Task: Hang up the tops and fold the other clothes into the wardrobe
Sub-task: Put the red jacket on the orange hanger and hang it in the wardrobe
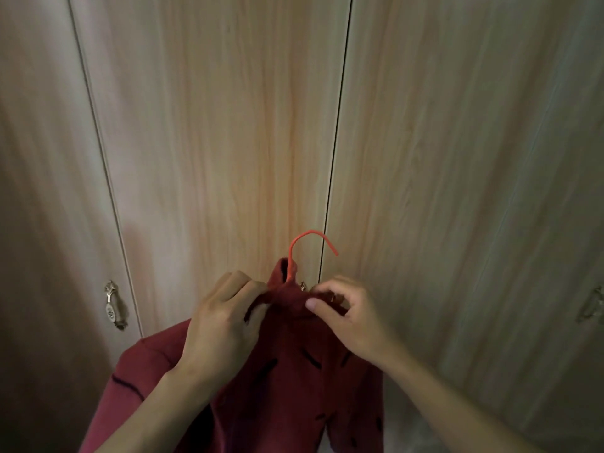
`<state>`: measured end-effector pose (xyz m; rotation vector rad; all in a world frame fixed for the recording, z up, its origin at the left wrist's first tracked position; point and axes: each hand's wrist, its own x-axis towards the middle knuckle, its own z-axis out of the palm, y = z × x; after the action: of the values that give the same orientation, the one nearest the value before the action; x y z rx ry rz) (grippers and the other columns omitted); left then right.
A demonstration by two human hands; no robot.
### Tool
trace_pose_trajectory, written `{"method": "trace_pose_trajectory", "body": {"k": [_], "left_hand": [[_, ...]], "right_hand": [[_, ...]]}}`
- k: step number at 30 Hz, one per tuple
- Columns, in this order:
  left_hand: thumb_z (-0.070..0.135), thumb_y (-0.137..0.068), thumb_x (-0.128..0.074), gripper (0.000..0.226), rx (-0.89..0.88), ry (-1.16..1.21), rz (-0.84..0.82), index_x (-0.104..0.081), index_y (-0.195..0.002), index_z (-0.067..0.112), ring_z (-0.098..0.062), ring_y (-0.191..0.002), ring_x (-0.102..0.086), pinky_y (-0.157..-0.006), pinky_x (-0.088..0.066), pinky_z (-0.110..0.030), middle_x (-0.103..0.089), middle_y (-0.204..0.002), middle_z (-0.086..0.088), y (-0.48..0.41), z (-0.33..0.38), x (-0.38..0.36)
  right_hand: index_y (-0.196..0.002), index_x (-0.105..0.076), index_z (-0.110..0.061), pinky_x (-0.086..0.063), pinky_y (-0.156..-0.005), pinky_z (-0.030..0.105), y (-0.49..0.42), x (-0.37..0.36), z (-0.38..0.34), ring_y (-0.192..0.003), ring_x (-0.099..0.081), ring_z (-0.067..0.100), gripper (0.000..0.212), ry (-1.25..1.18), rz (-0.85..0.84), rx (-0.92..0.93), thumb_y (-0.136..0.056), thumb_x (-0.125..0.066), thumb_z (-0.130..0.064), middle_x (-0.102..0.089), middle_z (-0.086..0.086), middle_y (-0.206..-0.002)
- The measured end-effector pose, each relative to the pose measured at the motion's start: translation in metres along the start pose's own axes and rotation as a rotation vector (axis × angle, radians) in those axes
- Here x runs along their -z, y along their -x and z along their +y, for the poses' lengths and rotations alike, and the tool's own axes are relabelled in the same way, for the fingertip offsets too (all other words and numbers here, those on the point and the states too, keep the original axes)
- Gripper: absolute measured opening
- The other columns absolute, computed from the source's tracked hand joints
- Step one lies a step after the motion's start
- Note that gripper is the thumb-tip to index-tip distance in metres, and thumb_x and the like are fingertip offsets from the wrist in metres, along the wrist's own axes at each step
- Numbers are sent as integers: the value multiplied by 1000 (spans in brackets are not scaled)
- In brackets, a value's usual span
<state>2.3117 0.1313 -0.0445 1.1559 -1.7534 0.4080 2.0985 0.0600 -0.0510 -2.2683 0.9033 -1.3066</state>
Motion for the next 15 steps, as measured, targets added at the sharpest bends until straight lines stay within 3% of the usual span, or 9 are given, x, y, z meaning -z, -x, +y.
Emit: {"method": "trace_pose_trajectory", "body": {"k": [3, 6, 8, 11, 15], "left_hand": [[0, -75, -81, 19, 25, 25, -25, -70, -88, 8, -16, -74, -56, -64, -47, -31, -58, -84, 3, 7, -16, -1], [1, -79, -79, 15, 46, 49, -38, -70, -89, 7, -17, -75, -58, -66, -46, -30, -59, -84, 3, 14, -31, -5], [8, -81, -73, 8, 51, 56, -37, -70, -89, 8, -17, -74, -58, -66, -46, -30, -58, -83, 3, 17, -37, -9], [12, -80, -70, 10, 71, 55, -46, -71, -88, 7, -17, -73, -58, -66, -46, -30, -59, -83, 3, 21, -44, -17], [13, -80, -70, 9, 115, 68, -68, -71, -88, 8, -17, -73, -58, -66, -46, -30, -58, -83, 3, 27, -51, -25]], "right_hand": [[-91, -69, -31, -41, -65, 11, -6, -10, 14, -75, -61, 6, 19, -20, 14, -72, -95, -56, -44, -66, -13, -86], [-94, -68, -30, -44, -66, 11, -10, -18, 45, -75, -61, 2, 13, 10, 18, -221, -92, -58, -39, -66, -12, -86], [-104, -65, -30, -45, -74, 13, -12, -22, 72, -86, -60, 0, 13, 81, -14, -308, -92, -61, -33, -64, -16, -97], [-121, -59, -28, -42, -88, 17, -18, -26, 111, -108, -56, 4, 30, 156, -48, -438, -93, -63, -33, -60, -14, -118], [-130, -54, -26, -41, -92, 24, -25, -36, 142, -109, -54, 8, 43, 151, -103, -568, -90, -67, -35, -58, -6, -127]]}}
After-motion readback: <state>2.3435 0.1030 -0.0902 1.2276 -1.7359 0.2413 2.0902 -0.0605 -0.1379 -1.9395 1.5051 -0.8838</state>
